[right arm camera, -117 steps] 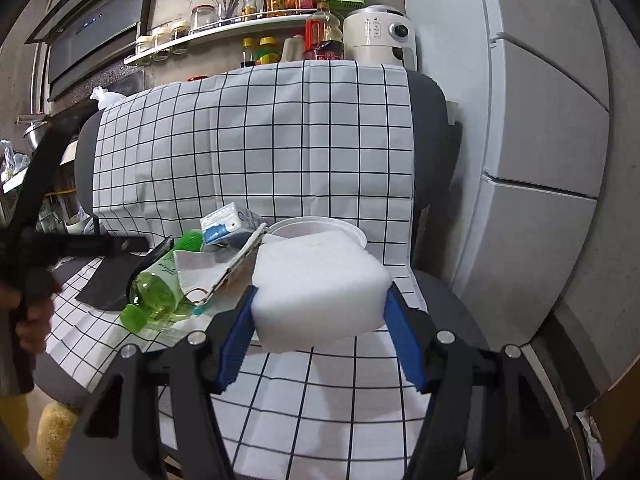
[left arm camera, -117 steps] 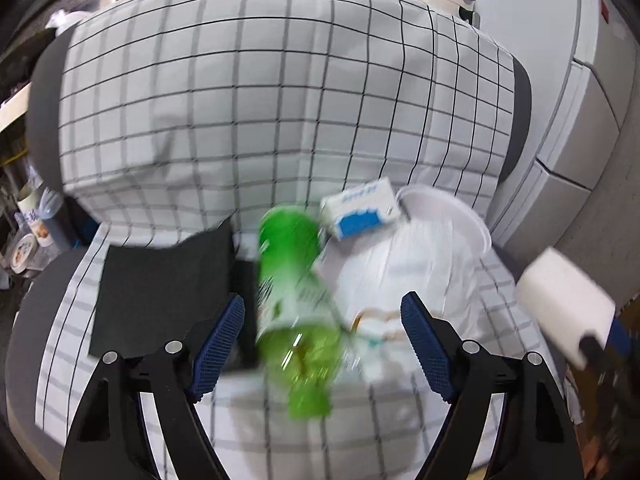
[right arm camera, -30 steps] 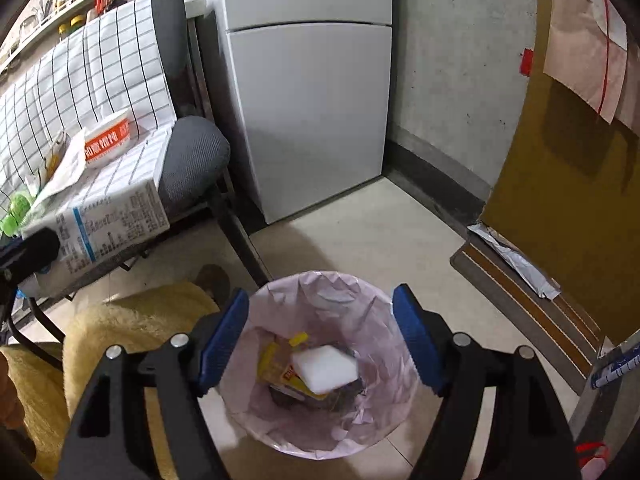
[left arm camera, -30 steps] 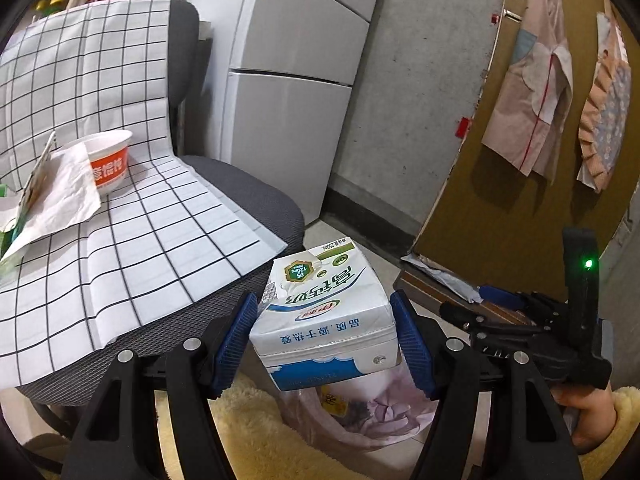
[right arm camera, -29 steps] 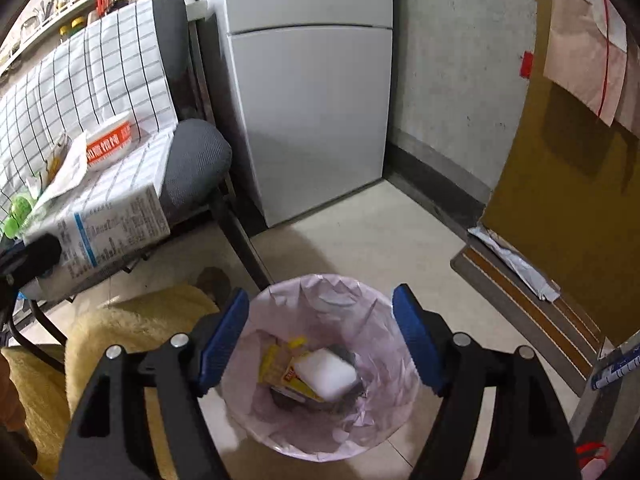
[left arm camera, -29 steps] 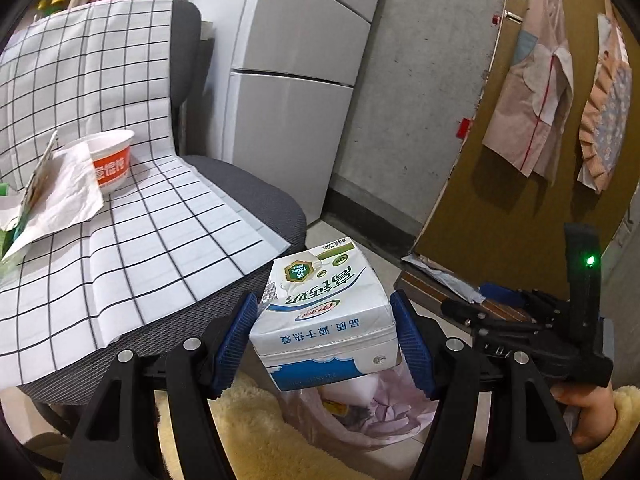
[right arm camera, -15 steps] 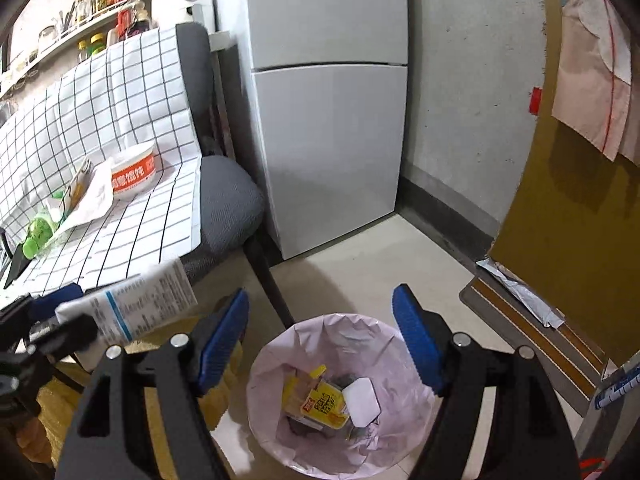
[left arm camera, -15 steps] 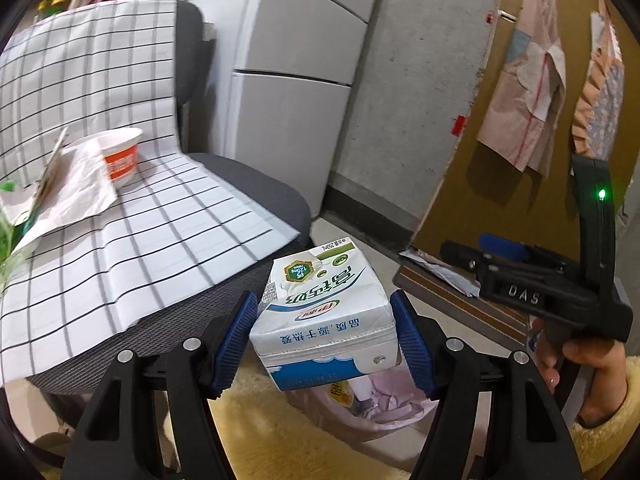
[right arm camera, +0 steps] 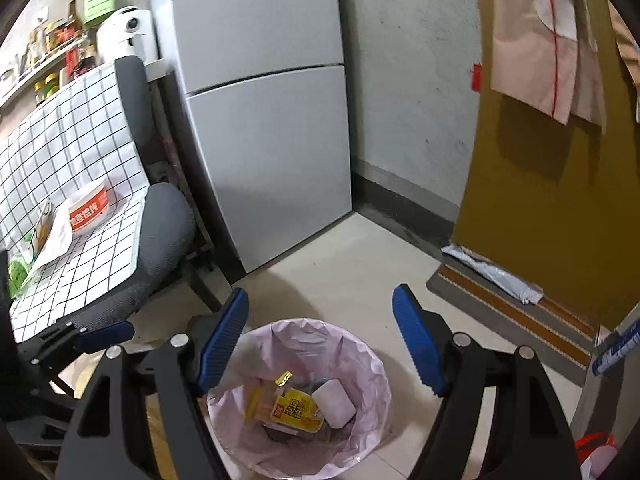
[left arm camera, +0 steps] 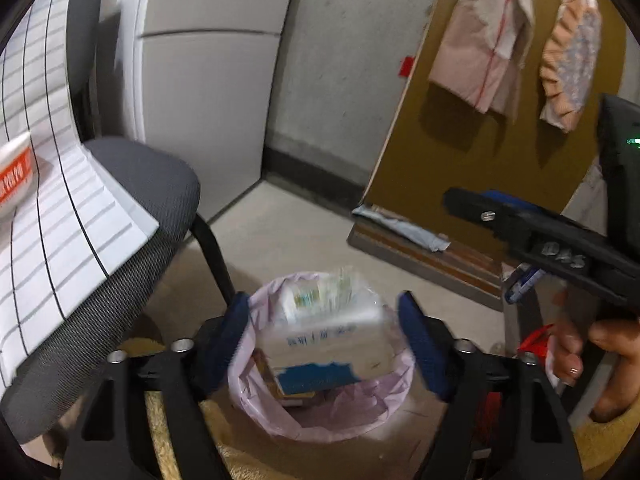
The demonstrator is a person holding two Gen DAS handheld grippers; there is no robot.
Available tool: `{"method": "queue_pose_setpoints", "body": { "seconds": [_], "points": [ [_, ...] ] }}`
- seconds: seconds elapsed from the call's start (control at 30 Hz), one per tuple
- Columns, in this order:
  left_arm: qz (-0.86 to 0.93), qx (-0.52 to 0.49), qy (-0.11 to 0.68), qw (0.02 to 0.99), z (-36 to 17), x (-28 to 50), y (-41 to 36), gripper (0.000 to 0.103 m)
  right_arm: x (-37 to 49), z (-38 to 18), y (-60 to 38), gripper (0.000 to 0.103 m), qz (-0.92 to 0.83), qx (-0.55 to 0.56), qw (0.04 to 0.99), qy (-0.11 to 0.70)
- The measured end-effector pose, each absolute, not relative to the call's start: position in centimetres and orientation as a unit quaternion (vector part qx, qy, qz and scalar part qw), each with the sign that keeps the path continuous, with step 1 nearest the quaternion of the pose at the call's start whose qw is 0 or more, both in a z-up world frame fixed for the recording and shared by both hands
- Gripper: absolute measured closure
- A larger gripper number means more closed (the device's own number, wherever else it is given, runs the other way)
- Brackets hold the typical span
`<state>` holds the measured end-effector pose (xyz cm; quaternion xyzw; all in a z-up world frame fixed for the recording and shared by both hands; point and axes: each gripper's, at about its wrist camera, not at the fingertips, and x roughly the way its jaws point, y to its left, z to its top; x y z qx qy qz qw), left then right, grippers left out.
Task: Collect trash
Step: 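Move both open grippers back toward the chair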
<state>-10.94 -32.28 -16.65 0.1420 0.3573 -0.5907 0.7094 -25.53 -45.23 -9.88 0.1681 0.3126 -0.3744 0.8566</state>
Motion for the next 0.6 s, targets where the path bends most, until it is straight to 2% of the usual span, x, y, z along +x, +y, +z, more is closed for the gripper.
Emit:
{"method": "queue_pose_setpoints", "body": {
  "seconds": [0.23, 0.6],
  "points": [
    [-0.539, 0.124, 0.372, 0.745, -16.9, -8.3, -29.1, 0.023, -24.7, -10.8, -44.7, 0.030, -0.359, 0.171, 0.859, 0.324],
    [-0.409, 0.074, 0.379, 0.827, -15.3, -2.8, -18.8, 0.023, -19.0, -11.4, -39.9, 0.030, -0.276, 0.149, 0.879, 0.358]
  ]
}}
